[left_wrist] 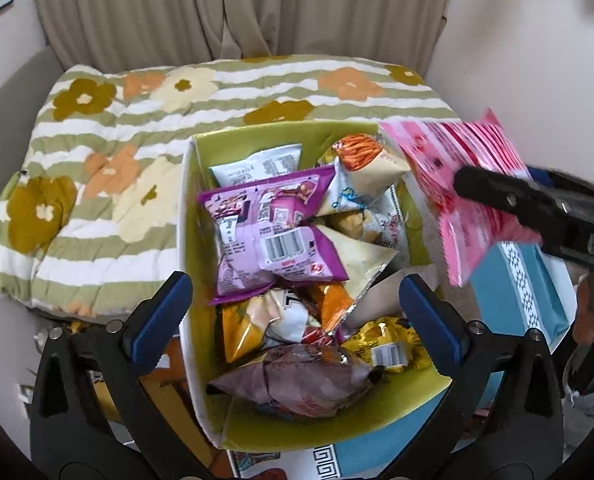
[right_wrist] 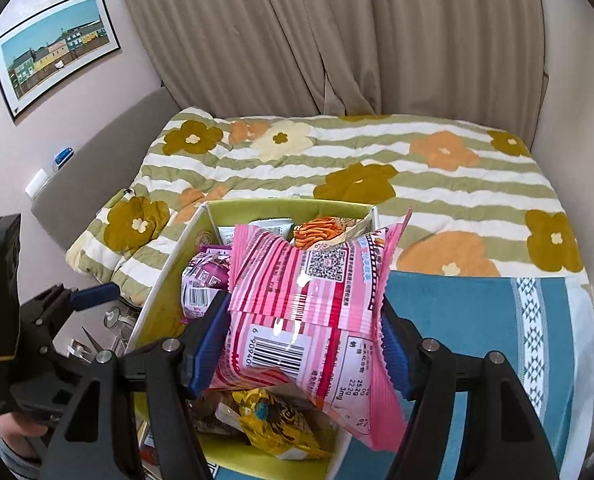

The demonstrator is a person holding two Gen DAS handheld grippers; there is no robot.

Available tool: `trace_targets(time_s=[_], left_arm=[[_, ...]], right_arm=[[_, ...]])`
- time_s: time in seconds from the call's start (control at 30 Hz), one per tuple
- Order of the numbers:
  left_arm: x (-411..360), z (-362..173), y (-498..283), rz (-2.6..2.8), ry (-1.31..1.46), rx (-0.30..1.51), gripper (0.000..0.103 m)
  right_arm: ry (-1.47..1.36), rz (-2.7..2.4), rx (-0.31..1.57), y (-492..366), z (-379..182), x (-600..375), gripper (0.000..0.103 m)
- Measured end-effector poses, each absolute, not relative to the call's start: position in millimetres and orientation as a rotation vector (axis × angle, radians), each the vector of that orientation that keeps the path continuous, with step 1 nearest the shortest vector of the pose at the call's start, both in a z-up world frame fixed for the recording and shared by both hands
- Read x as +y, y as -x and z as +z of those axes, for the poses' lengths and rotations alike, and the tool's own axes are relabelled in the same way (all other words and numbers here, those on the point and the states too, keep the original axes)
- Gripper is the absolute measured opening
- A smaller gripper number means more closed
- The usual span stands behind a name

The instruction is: Organize snacks

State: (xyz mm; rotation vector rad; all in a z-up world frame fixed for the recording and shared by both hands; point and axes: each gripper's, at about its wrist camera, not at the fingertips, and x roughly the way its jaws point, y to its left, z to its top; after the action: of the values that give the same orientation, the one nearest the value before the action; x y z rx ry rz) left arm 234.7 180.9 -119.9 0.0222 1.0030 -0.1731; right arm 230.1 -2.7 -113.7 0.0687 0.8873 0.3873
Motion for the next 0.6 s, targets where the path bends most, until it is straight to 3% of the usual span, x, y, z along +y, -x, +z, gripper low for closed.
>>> trace_targets(time_s=[0.07, 0.1, 0.2, 0.43, 0.6], left_arm=[[183, -122, -235, -0.166, -0.030, 1.009, 0.102], [183, -124, -234, -0.163, -0.034, 1.011, 0.102], [183, -126, -232, -0.142, -0.044, 1.012, 0.102], [172, -120, -211, -0.088, -0.045, 0.987, 0.102], [147, -82, -180, -0.061, -0.061, 0.903, 0.102]], right_arm=[[-0.069, 0.400, 0.897, -239, -117, 4, 0.070], [-0.064, 0.410, 0.909, -245, -119, 9, 0.083], [-0.078, 0.417, 0.905, -251, -123, 15, 0.101], [-0.100, 0.369, 0.886, -230, -126, -3, 0.102], [-0.087, 0.391, 0.813, -204, -96, -20, 0.102]])
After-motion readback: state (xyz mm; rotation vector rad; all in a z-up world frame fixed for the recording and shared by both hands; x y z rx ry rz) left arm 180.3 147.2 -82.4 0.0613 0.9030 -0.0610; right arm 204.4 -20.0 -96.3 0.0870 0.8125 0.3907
